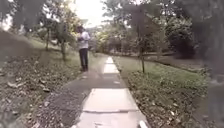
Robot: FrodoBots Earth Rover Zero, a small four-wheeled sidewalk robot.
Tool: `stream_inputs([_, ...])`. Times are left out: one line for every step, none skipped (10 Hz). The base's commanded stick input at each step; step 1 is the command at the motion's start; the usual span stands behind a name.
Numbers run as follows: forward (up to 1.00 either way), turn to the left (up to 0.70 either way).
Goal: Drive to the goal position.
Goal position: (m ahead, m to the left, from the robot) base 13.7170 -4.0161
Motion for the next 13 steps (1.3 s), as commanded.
stream_inputs([0.70,0.00])
stream_inputs([0.70,0.00])
stream_inputs([0.70,0.00])
stream_inputs([0.70,0.00])
stream_inputs([0.70,0.00])
stream_inputs([0.70,0.00])
stream_inputs([0.70,0.00])
stream_inputs([0.70,0.00])
stream_inputs([0.70,0.00])
stream_inputs([0.70,0.00])
stream_inputs([0.70,0.00])
stream_inputs([0.70,0.00])
stream_inputs([0.70,0.00])
